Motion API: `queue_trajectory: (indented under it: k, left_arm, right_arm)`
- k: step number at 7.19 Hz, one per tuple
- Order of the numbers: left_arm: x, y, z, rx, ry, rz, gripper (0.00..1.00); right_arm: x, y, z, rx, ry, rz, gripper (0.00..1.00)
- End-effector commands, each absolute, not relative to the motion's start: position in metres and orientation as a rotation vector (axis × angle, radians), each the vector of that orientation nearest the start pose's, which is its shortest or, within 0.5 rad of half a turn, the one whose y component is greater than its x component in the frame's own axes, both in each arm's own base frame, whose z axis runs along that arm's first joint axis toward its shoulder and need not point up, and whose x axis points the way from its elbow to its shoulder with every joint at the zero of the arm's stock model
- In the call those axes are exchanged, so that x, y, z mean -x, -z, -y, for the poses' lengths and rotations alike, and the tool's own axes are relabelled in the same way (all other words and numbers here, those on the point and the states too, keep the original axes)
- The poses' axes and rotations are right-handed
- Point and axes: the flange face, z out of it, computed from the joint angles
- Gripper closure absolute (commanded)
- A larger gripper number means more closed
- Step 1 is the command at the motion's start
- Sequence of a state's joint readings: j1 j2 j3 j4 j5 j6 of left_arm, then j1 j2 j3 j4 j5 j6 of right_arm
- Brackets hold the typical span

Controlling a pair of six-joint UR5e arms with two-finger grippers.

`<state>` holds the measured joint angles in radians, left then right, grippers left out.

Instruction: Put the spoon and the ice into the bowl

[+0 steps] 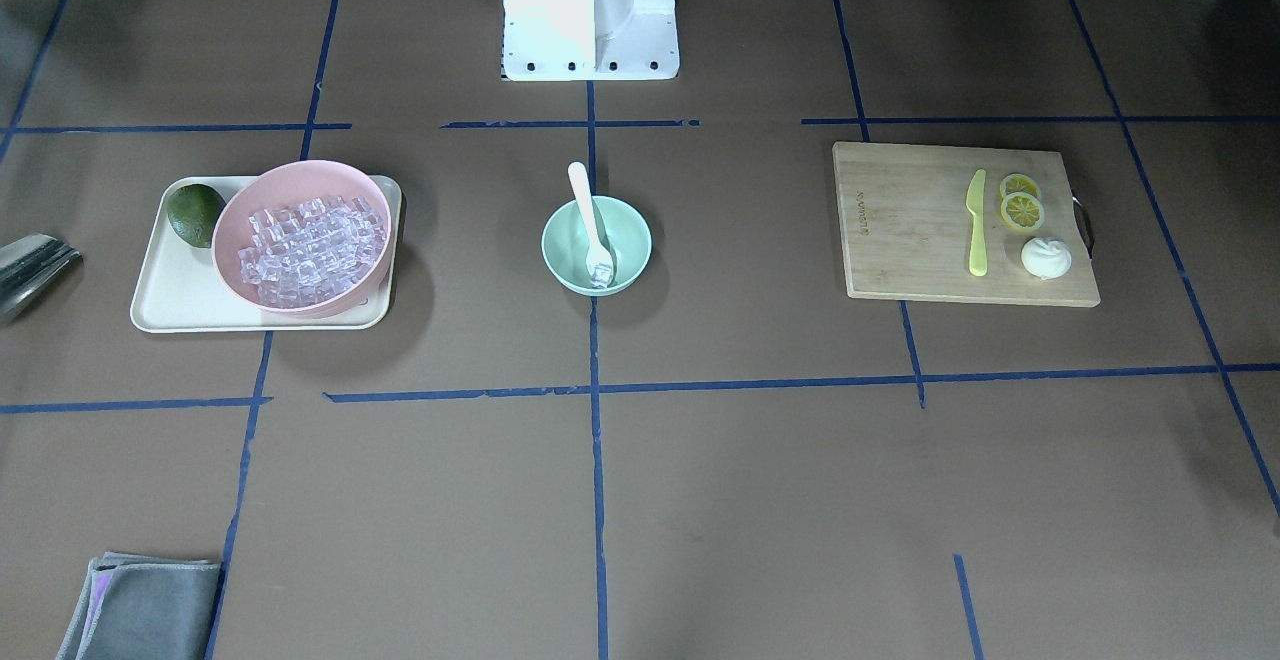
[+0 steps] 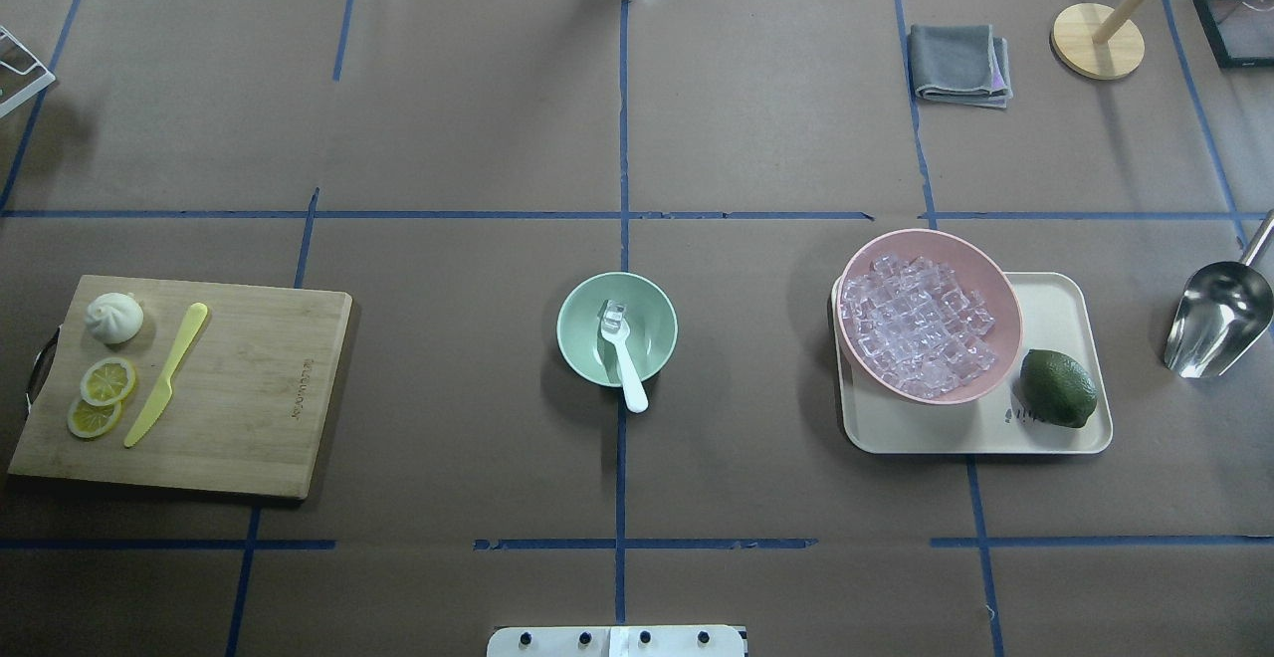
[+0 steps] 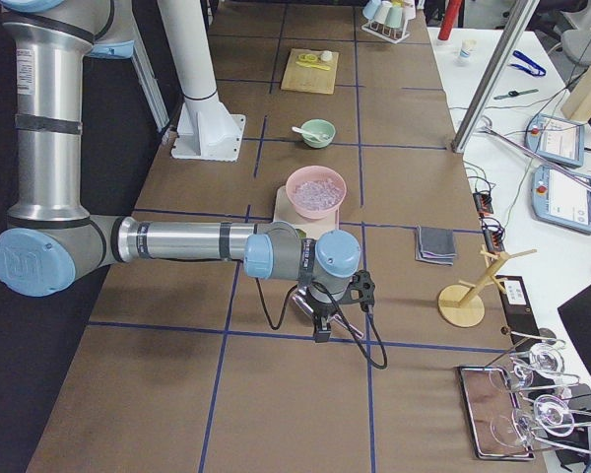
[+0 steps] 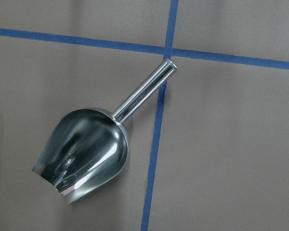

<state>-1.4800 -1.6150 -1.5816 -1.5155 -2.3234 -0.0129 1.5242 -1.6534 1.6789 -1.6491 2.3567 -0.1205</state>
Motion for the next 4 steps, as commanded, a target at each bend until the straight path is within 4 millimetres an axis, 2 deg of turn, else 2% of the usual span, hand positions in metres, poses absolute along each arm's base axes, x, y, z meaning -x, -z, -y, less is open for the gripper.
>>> queue_trajectory:
  k: [1, 4]
  left_arm:
    - [0.0173, -0.6337, 0.5179, 0.028, -0.086, -0.747, 0.0]
    - [0.0169, -0.6342, 0.517, 0.031, -0.085, -0.753, 0.0]
  right_arm:
    - [-0.0412, -0.6527, 0.4544, 0.024, 0.137, 0.789, 0.0]
    - [-0.0418, -0.653, 0.4517, 0.023, 0.137, 0.792, 0.0]
